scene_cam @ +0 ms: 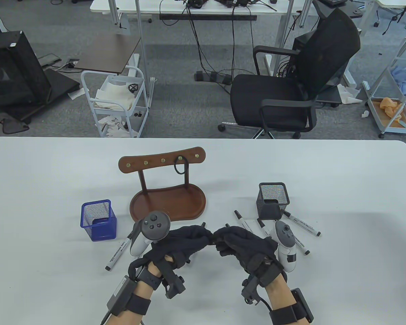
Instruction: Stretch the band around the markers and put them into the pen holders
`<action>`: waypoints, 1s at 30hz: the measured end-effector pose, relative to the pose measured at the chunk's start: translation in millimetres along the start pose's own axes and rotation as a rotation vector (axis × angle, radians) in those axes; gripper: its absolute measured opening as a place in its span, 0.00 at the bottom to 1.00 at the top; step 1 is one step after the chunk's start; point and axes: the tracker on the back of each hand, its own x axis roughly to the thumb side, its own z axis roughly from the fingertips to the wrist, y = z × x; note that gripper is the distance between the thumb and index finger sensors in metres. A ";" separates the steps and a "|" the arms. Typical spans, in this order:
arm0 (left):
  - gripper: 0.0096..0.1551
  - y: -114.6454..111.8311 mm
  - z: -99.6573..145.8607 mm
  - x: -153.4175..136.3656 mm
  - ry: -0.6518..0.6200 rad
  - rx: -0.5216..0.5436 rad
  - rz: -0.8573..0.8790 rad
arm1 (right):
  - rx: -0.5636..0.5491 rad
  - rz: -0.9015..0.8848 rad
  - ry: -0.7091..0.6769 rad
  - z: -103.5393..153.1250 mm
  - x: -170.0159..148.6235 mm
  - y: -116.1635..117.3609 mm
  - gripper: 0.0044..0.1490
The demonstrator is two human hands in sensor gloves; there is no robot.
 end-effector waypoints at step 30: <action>0.19 -9.4 1.2 20.1 -0.150 -0.016 0.258 | 0.491 -0.206 0.153 -19.0 -16.1 20.8 0.29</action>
